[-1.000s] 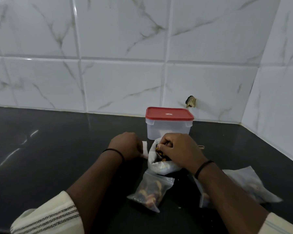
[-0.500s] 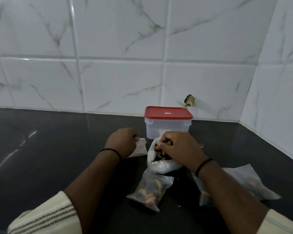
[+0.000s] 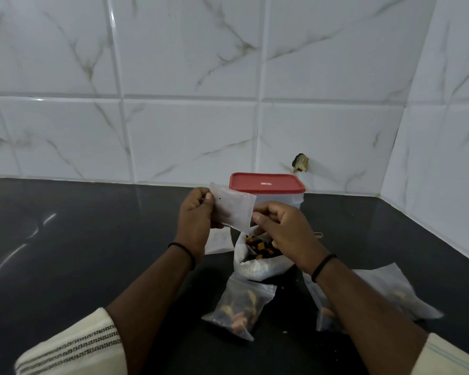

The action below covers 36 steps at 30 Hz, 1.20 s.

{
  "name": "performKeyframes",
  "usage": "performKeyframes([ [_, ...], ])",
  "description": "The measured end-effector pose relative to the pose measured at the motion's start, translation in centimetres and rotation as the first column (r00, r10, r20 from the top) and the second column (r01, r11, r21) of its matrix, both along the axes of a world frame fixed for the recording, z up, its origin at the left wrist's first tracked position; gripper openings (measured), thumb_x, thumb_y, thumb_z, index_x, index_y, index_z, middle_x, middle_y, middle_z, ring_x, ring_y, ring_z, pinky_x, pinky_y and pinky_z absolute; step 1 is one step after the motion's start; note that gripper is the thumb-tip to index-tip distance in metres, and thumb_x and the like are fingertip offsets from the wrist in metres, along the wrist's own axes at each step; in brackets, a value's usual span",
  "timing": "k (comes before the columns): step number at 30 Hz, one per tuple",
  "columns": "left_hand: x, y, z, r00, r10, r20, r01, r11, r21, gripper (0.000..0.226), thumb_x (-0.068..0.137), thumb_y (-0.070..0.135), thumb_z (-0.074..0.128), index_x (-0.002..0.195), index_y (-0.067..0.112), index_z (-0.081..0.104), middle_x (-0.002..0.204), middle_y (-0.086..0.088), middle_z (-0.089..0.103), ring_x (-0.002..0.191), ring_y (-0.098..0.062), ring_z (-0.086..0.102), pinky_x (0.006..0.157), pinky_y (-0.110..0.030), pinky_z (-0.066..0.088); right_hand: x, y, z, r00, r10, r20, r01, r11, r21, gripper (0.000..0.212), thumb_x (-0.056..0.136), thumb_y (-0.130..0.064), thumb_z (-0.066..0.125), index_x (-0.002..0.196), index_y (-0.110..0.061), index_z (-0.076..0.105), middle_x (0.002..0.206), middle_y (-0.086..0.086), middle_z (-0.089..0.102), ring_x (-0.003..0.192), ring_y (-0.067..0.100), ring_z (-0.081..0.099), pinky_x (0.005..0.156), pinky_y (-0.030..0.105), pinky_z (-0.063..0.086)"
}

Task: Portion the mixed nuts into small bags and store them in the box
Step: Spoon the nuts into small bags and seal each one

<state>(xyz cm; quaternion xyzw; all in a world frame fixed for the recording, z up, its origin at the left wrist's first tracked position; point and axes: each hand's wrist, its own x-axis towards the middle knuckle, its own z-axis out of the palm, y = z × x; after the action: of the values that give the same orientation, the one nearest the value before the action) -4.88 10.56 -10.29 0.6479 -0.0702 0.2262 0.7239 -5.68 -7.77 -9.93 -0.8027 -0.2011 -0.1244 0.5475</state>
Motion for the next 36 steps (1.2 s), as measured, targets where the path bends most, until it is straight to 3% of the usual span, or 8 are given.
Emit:
performKeyframes([
  [2,0.0,-0.2,-0.1,1.0,0.001,-0.023,0.0,1.0,0.021,0.024,0.104,0.01,0.037,0.092,0.009,0.057,0.085,-0.009,0.06,0.071,-0.016,0.055,0.055,-0.029,0.049,-0.3,0.1,0.3,0.999,0.029,-0.013,-0.028,0.996,0.086,0.011,0.097,-0.015,0.062,0.093,-0.021,0.071,0.082,0.0,0.075,0.068,0.01,0.071,0.057,0.016,0.05],
  [6,0.0,-0.5,-0.2,0.999,-0.002,-0.053,0.003,1.0,0.019,0.023,0.104,0.01,0.037,0.094,0.008,0.058,0.088,-0.01,0.062,0.074,-0.019,0.055,0.056,-0.03,0.049,-0.7,0.2,0.7,0.995,0.099,-0.033,-0.092,0.982,0.164,0.019,0.1,-0.024,0.056,0.092,-0.017,0.071,0.083,-0.001,0.076,0.07,0.016,0.072,0.059,0.022,0.056],
  [13,0.3,-0.8,-0.7,0.996,0.002,-0.09,0.001,0.999,0.041,0.022,0.103,0.012,0.04,0.101,-0.006,0.054,0.088,-0.012,0.06,0.077,-0.025,0.054,0.058,-0.033,0.05,-0.9,0.3,0.5,0.999,0.017,0.027,-0.02,0.995,0.094,0.021,0.094,-0.015,0.066,0.09,0.005,0.07,0.063,0.009,0.065,0.044,0.002,0.058,0.043,0.013,0.042],
  [18,0.1,-0.8,-0.7,0.944,0.291,0.158,-0.328,0.88,0.343,0.016,0.092,0.027,0.062,0.1,0.019,0.05,0.091,0.001,0.057,0.079,-0.009,0.056,0.068,-0.022,0.05,-0.3,0.1,0.3,0.981,-0.166,0.103,0.16,0.985,0.064,0.018,0.091,-0.02,0.071,0.08,-0.005,0.074,0.059,0.003,0.069,0.043,0.004,0.059,0.046,0.019,0.048],
  [21,-0.6,-1.1,-0.5,0.949,0.173,0.263,-0.27,0.878,0.395,0.017,0.087,0.027,0.07,0.09,0.017,0.056,0.08,0.0,0.06,0.069,-0.007,0.056,0.061,-0.017,0.048,-0.4,0.0,0.2,0.966,-0.226,0.123,0.22,0.974,0.061,0.019,0.088,-0.022,0.075,0.076,-0.008,0.074,0.057,0.0,0.069,0.044,0.004,0.062,0.046,0.017,0.048],
  [26,-0.9,-2.3,-1.1,0.975,-0.034,0.219,-0.076,0.876,0.476,0.015,0.083,0.028,0.075,0.09,0.017,0.067,0.076,0.001,0.068,0.069,-0.011,0.065,0.064,-0.024,0.054,-0.5,0.2,-0.1,0.953,-0.25,0.17,0.251,0.968,0.012,0.015,0.084,-0.023,0.078,0.073,-0.014,0.074,0.055,-0.006,0.067,0.047,0.006,0.063,0.047,0.023,0.052],
  [32,-0.8,-1.9,-0.9,0.964,-0.149,0.22,0.047,0.911,0.41,0.011,0.087,0.02,0.071,0.093,0.011,0.075,0.077,0.001,0.073,0.065,-0.009,0.067,0.062,-0.024,0.053,-0.7,-0.1,0.4,0.98,-0.05,0.191,0.05,0.999,0.001,0.003,0.086,-0.017,0.075,0.085,-0.016,0.078,0.067,-0.006,0.073,0.055,0.005,0.066,0.053,0.017,0.052],
  [36,-0.5,-1.7,-0.9,0.964,-0.116,0.24,0.013,0.92,0.392,0.015,0.089,0.021,0.068,0.096,0.012,0.077,0.078,-0.001,0.075,0.069,-0.013,0.07,0.062,-0.022,0.054,-0.4,-0.3,0.3,0.98,0.02,0.199,-0.009,0.998,-0.056,0.015,0.088,-0.013,0.072,0.101,-0.02,0.076,0.082,-0.012,0.074,0.072,0.0,0.07,0.064,0.013,0.054],
])
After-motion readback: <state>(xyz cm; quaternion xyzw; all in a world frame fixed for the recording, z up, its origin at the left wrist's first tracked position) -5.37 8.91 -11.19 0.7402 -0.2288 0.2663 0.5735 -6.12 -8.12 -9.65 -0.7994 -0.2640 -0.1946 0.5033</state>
